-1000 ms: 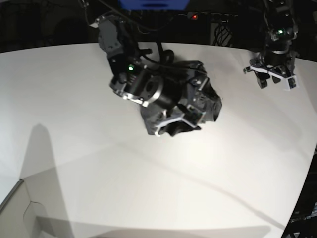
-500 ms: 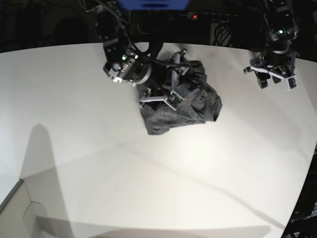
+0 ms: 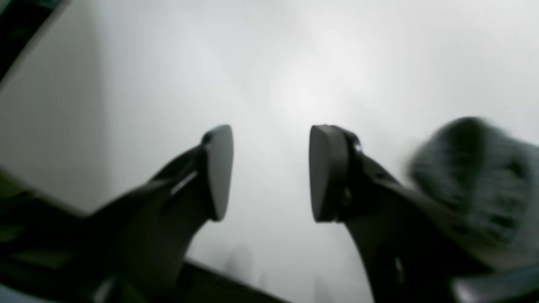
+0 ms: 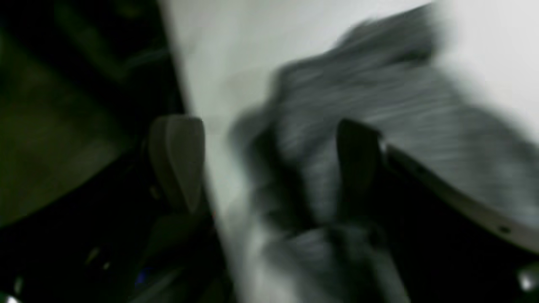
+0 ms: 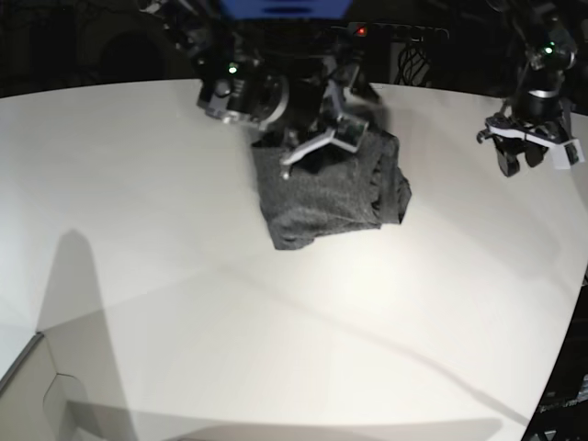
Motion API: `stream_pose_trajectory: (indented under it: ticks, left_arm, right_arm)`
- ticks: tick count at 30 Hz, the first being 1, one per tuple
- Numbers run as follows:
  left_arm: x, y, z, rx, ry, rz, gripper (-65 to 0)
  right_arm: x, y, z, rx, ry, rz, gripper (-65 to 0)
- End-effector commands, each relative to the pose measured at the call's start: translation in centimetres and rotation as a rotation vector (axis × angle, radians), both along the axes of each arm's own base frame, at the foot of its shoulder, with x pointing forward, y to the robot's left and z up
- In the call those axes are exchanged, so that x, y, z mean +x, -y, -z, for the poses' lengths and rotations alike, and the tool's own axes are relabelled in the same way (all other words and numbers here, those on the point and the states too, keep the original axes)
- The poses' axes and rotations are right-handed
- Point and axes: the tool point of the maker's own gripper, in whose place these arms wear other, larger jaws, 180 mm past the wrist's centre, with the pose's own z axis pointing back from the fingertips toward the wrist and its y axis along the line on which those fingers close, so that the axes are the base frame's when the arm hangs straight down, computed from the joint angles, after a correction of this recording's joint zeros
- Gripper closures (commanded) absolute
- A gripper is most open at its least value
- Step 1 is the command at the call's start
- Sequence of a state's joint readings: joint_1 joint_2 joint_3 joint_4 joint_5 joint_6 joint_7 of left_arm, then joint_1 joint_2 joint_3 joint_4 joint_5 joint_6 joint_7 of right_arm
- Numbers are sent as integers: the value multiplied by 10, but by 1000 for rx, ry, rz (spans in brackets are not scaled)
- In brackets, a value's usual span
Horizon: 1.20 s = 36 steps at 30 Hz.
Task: Layout the t-shirt on the table in an organized manner, then fold the t-shirt properly
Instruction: 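Tuck the loose shirt edges under the bundle with both grippers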
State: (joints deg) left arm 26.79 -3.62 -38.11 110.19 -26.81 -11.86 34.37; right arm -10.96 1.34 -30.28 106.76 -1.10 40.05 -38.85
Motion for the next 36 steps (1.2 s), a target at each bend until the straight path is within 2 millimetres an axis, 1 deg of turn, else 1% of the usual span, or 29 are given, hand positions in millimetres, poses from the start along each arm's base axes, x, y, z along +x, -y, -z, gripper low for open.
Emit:
stream_pose_trajectory:
  ticks: [1, 3, 5, 7, 8, 9, 10, 12, 14, 18, 21, 24, 27, 28, 30, 32, 33, 34, 36]
  left_arm:
    - [5, 1, -14, -14, 64, 16, -288]
    - [10, 13, -22, -89, 119, 54, -289]
    - [15, 26, -30, -187, 186, 82, -289]
    - [19, 35, -37, -276, 242, 79, -289]
    - [23, 42, -41, -318, 269, 87, -289]
    - [31, 53, -42, -356, 285, 109, -289]
    - [37, 62, -40, -378, 287, 130, -289]
    - [49, 88, -36, -429, 282, 188, -289]
    - [59, 112, -27, -478, 263, 238, -289]
    - [82, 143, -9, -554, 228, 297, -289]
    - [87, 151, 8, -553, 184, 307, -289]
    - [88, 149, 15, -513, 162, 308, -289]
    - [87, 148, 24, -510, 139, 298, -289]
    - [89, 147, 26, -512, 136, 297, -289]
    - [93, 147, 35, -521, 117, 289, -289]
    - [96, 147, 49, -539, 86, 275, -289]
    - [99, 148, 51, -548, 81, 272, -289]
    - [101, 153, 55, -561, 73, 273, -287]
    - [105, 163, 55, -574, 71, 294, -284]
  right_arm:
    - [8, 3, -17, 51, 29, 37, -494]
    - [24, 23, -23, 46, 55, 109, -495]
    - [34, 37, -24, 37, 65, 155, -494]
    - [41, 51, -21, 20, 68, 194, -493]
    - [43, 59, -18, 12, 60, 219, -493]
    - [45, 68, -15, 3, 53, 247, -493]
    - [47, 75, -13, -4, 49, 272, -493]
    - [49, 83, -10, -9, 42, 298, -493]
    - [43, 89, -4, -21, 23, 310, -493]
    - [42, 93, -1, -28, 14, 322, -493]
    - [35, 98, 5, -46, -1, 317, -493]
    - [32, 101, 7, -55, -3, 313, -493]
    - [32, 103, 8, -65, -4, 312, -493]
    - [31, 105, 10, -74, -4, 309, -493]
    - [31, 106, 10, -77, -4, 308, -493]
    - [31, 106, 10, -77, -4, 308, -493]
    - [31, 106, 10, -77, -4, 308, -493]
    - [31, 106, 10, -77, -4, 308, -493]
    - [31, 106, 10, -77, -4, 308, -493]
